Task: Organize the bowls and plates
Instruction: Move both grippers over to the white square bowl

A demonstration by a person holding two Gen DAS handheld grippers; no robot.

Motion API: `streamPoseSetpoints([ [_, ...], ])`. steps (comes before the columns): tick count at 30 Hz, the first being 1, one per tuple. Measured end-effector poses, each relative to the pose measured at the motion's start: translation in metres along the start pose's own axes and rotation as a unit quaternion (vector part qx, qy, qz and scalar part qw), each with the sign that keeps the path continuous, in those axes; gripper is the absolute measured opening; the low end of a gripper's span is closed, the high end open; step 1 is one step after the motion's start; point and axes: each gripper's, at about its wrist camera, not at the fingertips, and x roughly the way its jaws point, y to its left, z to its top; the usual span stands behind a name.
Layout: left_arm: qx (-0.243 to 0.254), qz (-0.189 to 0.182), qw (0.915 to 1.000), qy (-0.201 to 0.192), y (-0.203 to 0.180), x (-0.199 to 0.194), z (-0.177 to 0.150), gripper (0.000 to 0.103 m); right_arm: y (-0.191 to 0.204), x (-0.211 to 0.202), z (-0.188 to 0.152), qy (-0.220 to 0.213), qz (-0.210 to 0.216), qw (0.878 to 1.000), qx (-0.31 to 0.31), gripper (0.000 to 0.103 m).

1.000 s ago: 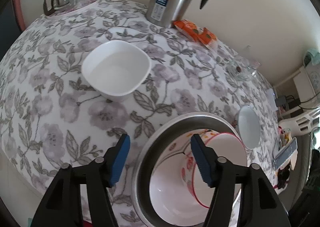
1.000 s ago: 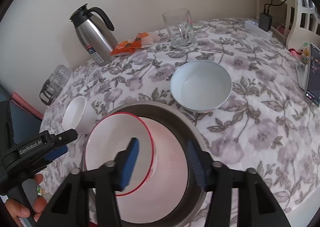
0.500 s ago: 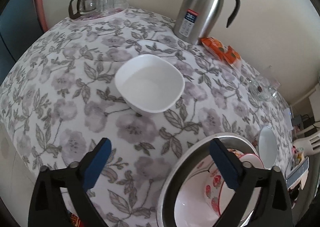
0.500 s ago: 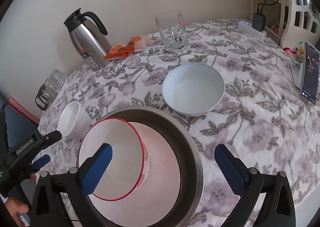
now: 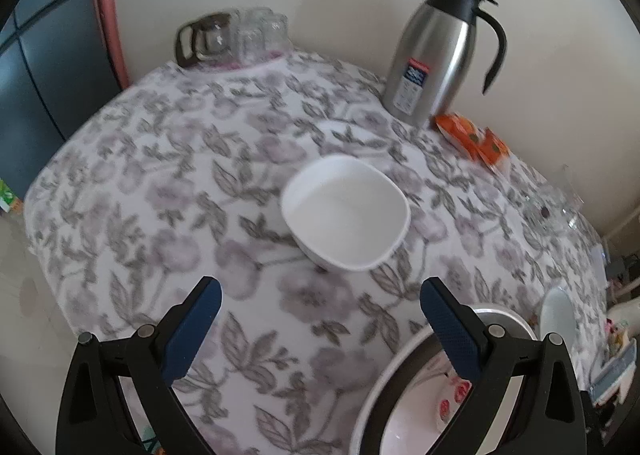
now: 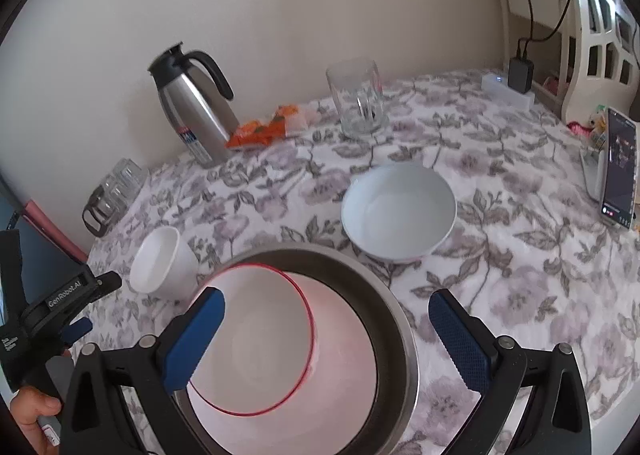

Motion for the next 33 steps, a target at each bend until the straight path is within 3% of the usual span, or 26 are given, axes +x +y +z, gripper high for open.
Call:
streamPoseSetpoints([
  [5,-0.01,0.018,0.9996,-0.021,0.012,-0.007,0.009,0.1,0.016,-0.004,0.0,-0.008,0.011,1.0,-0.021,0.103],
  [13,-0.051,0.03,0.998,-0.022,0.046,-0.004,0.02,0.1,0.037,-0.002,-0.001,-0.005,0.023,0.999,-0.034,0.103],
  [20,-0.103,0.023,0.9943,-0.016,0.082,0.003,0.029,0.1,0.067,0.005,-0.004,-0.005,0.031,0.998,-0.063,0.103],
  [27,-0.125,0.041,0.9907,-0.037,0.11,0.005,0.041,0.1,0.1,0.016,-0.005,0.0,0.045,0.995,-0.094,0.103],
  [33,-0.137,0.034,0.9889,-0.047,0.121,0.011,0.051,0.1,0.123,0.032,-0.005,0.016,0.047,0.993,-0.109,0.103],
])
